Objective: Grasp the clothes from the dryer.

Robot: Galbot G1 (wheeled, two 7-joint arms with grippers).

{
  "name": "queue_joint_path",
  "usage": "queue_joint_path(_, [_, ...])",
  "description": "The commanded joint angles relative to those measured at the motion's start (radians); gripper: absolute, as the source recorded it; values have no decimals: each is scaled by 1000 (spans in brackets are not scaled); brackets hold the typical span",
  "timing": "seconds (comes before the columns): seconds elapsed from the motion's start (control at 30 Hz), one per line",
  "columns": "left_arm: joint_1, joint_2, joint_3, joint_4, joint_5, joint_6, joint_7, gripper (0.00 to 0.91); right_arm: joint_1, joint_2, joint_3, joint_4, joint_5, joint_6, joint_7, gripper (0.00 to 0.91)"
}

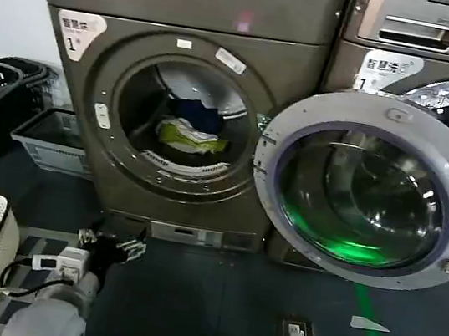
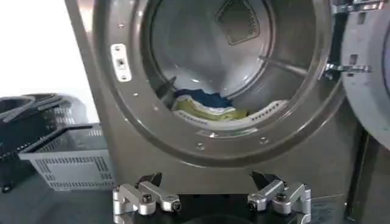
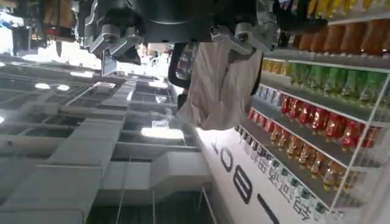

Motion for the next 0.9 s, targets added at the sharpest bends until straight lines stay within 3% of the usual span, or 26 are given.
queue_joint_path(0.03, [2,-1,3,2,2,49,0,907,0,2,1,-1,57,16,44,907])
queue_joint_path(0.9, [5,0,4,3,-1,49,10,907,-23,10,22,-20,60,41,61,907])
